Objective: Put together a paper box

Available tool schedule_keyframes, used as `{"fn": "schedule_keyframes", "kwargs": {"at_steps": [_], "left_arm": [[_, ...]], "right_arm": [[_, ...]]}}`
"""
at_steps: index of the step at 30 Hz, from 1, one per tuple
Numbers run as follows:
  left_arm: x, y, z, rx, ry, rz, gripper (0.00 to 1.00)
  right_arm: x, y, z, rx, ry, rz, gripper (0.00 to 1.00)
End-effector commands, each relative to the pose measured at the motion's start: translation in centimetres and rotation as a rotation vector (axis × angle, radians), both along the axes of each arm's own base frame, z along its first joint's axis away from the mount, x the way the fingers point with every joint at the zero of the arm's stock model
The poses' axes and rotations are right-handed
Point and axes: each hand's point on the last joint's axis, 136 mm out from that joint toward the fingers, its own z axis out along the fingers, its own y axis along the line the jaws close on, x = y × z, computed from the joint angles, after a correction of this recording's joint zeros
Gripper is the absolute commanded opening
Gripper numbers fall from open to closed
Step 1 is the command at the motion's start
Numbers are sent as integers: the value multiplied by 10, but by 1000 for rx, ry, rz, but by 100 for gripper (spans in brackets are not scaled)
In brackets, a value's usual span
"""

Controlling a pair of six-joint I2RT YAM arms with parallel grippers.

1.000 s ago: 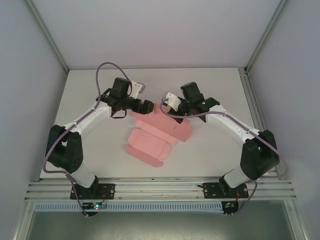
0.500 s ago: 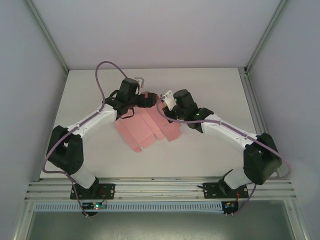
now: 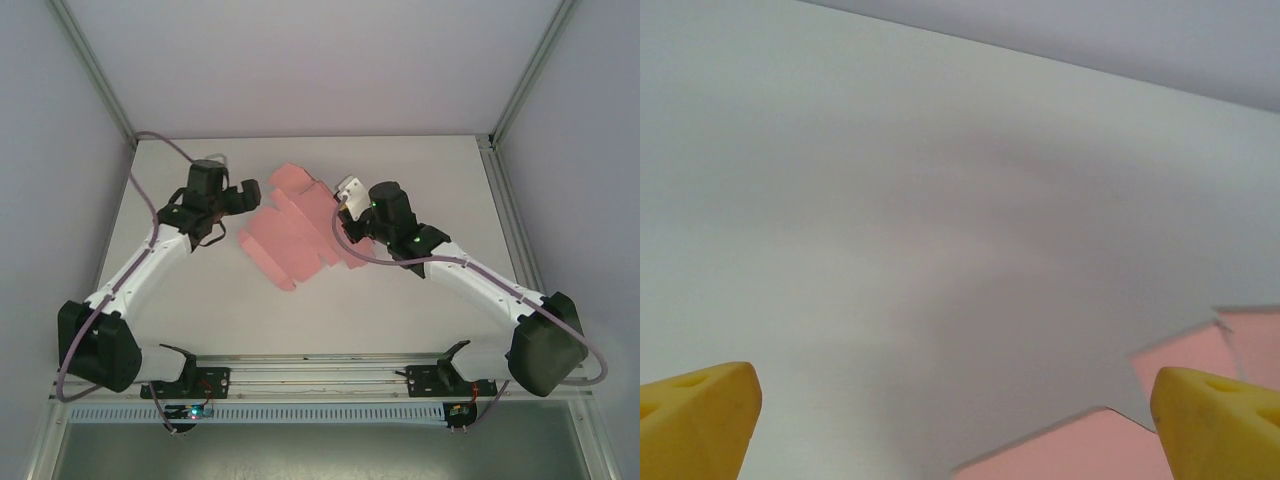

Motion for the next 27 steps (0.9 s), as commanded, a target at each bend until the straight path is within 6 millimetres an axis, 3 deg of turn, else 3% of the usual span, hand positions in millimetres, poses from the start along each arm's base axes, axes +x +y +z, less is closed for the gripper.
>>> {"fn": "schedule_keyframes", "kwargs": {"at_steps": [1,4,10,15,20,22,25,27], "left_arm": [[-7,16,-17,-19,59,58,100],[-4,25,-32,-12,115,87,100],[11,10,-58,-50,169,32,100],[21,0,-83,-81,194,-1,100],[23,2,-108,-86,231,20,100],[24,-6,-114,-130,230,-8,100],[30,-33,-113,-257,196,-111,84],[33,-34,-119,-275,202,-101,71]], "right_arm": [[3,-4,6,-86,-114,-5,0],[7,-5,-2,-253,-226,-43,0],[25,-7,-25,-564,-384,-138,0],[34,0,-26,-548,-458,-185,0],[29,7,-26,-509,-518,-172,0],[26,10,-28,-534,-556,-164,0],[25,12,-37,-539,-525,-144,0],[21,17,-37,-511,-510,-115,0]]}}
